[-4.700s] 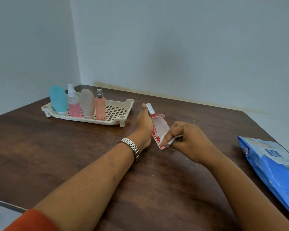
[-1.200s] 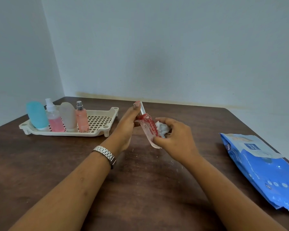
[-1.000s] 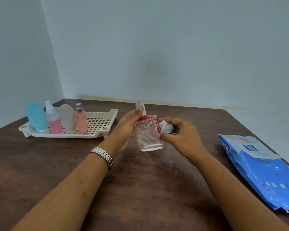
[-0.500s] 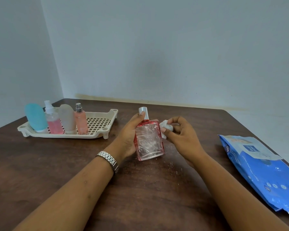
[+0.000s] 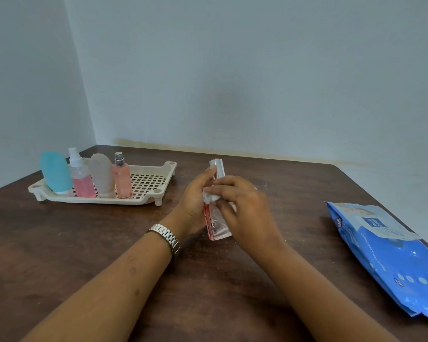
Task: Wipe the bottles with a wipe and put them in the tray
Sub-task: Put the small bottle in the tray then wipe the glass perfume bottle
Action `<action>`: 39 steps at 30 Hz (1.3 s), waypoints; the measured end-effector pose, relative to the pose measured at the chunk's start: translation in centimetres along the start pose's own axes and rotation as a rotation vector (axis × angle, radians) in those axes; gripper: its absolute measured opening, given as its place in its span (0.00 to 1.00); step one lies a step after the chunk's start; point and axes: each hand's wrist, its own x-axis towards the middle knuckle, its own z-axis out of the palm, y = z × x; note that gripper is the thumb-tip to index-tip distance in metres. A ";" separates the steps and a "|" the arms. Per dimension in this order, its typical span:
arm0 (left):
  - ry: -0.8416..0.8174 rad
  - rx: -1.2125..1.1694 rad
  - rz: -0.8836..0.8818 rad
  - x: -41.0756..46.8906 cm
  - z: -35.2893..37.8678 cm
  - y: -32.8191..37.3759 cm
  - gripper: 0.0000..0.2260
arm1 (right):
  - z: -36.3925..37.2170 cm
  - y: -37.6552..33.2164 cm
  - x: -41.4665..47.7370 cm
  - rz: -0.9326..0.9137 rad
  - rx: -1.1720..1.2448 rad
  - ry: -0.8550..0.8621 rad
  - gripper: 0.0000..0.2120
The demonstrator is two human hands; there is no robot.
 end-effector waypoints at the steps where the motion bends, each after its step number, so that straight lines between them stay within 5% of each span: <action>1: 0.008 -0.006 0.004 0.0 0.0 0.0 0.22 | 0.3 -0.3 -0.1 -0.044 -0.023 -0.007 0.12; 9: -0.021 -0.060 0.053 0.2 0.2 -0.1 0.12 | 0.4 -0.1 0.5 0.053 -0.085 0.040 0.13; 13: 0.005 -0.001 0.043 0.0 -0.2 0.3 0.13 | 0.6 -0.7 0.0 -0.062 -0.114 -0.083 0.11; 17: 0.055 0.012 0.038 0.2 -0.9 0.2 0.12 | 0.1 -0.3 0.0 0.007 -0.069 -0.192 0.11; 23: 0.035 -0.001 0.050 0.3 -0.4 0.0 0.13 | 0.2 0.4 0.9 0.147 0.019 0.043 0.10; 29: 0.072 0.028 0.063 0.3 -0.6 0.1 0.12 | 1.3 -0.6 0.2 0.041 -0.015 -0.022 0.08; 33: 0.073 0.059 0.061 0.1 -0.5 0.2 0.12 | 0.5 0.8 -0.2 0.204 0.055 -0.060 0.09; 37: 0.048 0.086 0.080 0.2 0.0 0.0 0.13 | -0.1 2.5 0.4 0.461 0.200 0.155 0.08; 39: 0.037 0.084 0.094 0.3 0.0 0.0 0.13 | 0.1 2.1 0.6 0.449 0.229 0.190 0.08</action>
